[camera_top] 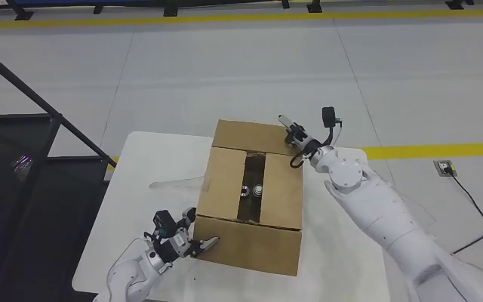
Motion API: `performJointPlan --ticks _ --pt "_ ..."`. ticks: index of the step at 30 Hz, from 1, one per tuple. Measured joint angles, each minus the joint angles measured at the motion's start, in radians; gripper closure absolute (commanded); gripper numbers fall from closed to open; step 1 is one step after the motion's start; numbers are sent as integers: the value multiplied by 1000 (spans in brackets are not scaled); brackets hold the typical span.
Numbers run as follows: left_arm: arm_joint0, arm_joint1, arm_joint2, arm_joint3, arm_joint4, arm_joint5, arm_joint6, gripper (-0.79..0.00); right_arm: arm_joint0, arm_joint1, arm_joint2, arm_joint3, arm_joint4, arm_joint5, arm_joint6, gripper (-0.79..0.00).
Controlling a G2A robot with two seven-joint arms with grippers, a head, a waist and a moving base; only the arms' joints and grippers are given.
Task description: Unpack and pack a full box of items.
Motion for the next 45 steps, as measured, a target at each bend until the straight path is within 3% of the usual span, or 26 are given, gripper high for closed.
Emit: performJointPlan --ticks 6,10,13,19,28,37,45 --pt "38 4 -34 -64 -21 38 57 -785 -27 14 51 -101 45 -79 240 -785" --pt "67 2 -67 -104 -70 119 116 -785 -57 31 65 -209 25 5 419 -785" --pt "82 0 -85 -121 -114 153 149 -785 -72 39 65 -268 -25 97 485 -785" --pt "104 -1 -113 -131 -162 170 183 -785 -96 35 65 -315 -73 227 503 -785" --pt "133 1 -132 -149 -163 164 197 -785 -79 -25 25 -243 -74 267 491 -785" --pt "166 1 -137 -174 -142 157 201 -785 -56 -104 12 -97 26 183 523 -785" --pt "165 0 -121 -190 -115 159 182 -785 -36 -134 61 -43 132 84 652 -785"
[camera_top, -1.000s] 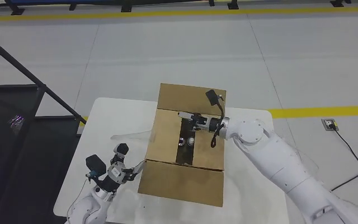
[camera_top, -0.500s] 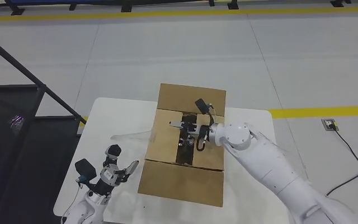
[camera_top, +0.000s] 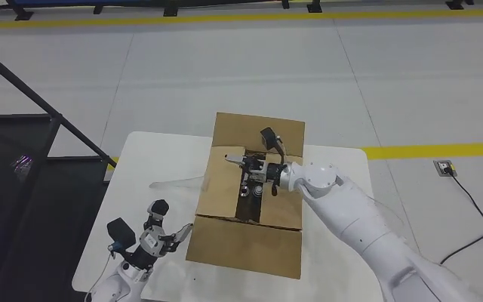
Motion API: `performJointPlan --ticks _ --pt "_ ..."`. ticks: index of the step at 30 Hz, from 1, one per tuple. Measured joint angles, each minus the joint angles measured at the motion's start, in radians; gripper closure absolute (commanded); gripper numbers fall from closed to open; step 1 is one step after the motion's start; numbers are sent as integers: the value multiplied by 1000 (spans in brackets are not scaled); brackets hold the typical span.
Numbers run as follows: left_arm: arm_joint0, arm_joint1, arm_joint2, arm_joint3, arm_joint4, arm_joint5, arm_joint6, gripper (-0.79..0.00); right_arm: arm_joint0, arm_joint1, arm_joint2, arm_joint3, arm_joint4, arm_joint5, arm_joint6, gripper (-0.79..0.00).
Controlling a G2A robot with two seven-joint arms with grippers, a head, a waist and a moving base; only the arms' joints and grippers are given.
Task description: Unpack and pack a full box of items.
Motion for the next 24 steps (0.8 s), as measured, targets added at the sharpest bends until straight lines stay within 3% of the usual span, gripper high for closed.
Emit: performJointPlan --ticks 6,11,19,24 --pt "-25 -2 28 -12 66 35 -46 -785 4 -15 15 -47 -1 -26 16 -785" --pt "-64 -11 65 -1 95 120 -82 -785 5 -28 25 -100 -24 -34 -9 -785" --pt "-118 -35 115 7 29 302 -115 -785 6 -51 37 -132 -17 -42 23 -785" --pt "-111 -41 97 5 -35 335 -96 -785 7 -61 45 -127 -13 -68 74 -785"
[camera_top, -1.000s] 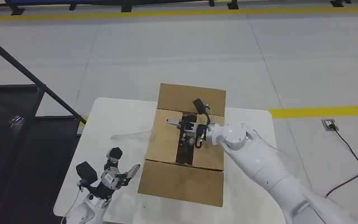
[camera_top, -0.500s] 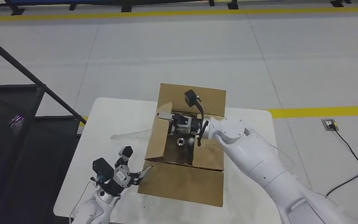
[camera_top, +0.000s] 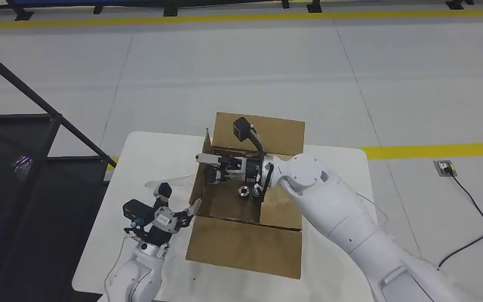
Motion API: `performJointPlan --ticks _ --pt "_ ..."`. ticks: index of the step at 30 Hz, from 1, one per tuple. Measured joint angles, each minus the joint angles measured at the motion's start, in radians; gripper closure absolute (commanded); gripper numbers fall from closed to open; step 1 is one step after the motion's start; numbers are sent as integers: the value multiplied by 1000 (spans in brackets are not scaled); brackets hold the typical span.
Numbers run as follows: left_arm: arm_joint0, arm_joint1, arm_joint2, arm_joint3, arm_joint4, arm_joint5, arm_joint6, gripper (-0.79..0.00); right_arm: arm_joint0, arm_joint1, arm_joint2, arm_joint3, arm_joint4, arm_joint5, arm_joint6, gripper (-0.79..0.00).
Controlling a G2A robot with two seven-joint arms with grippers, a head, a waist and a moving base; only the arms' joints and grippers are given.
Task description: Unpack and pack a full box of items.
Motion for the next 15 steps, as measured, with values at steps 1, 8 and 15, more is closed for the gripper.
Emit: performJointPlan --ticks 1,8,15 --pt "8 0 -10 -1 -18 3 6 -785 -1 -1 2 -1 -6 -6 10 -785" --pt "55 2 -90 -6 -104 19 23 -785 -27 10 43 -34 -62 -66 21 -785" --pt "78 6 -151 34 -125 33 -16 -785 -111 59 144 -165 -151 -102 29 -785"
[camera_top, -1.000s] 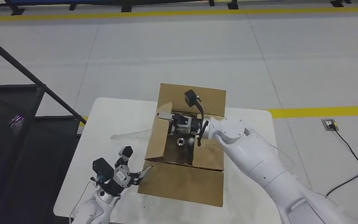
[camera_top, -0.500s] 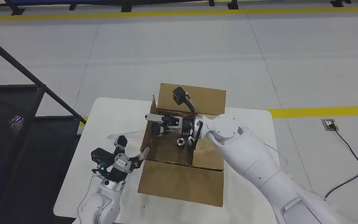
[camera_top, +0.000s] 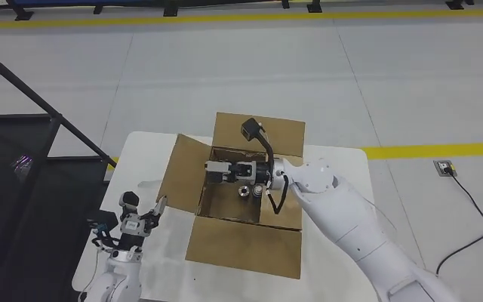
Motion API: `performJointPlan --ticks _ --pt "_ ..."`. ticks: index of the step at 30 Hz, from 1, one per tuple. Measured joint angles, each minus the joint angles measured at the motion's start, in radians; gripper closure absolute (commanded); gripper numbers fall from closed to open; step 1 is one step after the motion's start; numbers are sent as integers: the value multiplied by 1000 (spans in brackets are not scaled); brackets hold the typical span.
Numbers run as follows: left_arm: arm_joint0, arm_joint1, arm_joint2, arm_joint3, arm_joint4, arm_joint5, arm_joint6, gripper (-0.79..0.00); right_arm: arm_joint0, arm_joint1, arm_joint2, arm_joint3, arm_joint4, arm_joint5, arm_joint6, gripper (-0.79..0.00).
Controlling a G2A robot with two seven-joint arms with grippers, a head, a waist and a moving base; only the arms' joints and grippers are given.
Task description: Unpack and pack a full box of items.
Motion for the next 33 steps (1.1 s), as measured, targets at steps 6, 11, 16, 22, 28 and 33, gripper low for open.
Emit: performJointPlan --ticks 6,11,16,22,28,33 --pt "-27 -1 -5 83 -2 2 -49 -785 -129 52 113 -202 -80 5 2 -785" --pt "-59 -3 5 142 17 7 -79 -785 -255 90 213 -390 -147 22 -6 -785" --pt "-55 -5 0 130 24 -1 -55 -785 -291 99 242 -437 -178 44 -22 -785" --pt "-2 -3 -50 15 -8 -8 -13 -785 -290 99 242 -436 -177 43 -22 -785" --pt "41 -1 -99 -140 -20 -4 3 -785 -324 103 250 -484 -235 -8 -64 -785" --pt "57 0 -107 -290 -31 -42 -40 -785 -378 117 314 -536 -264 -75 -101 -785"
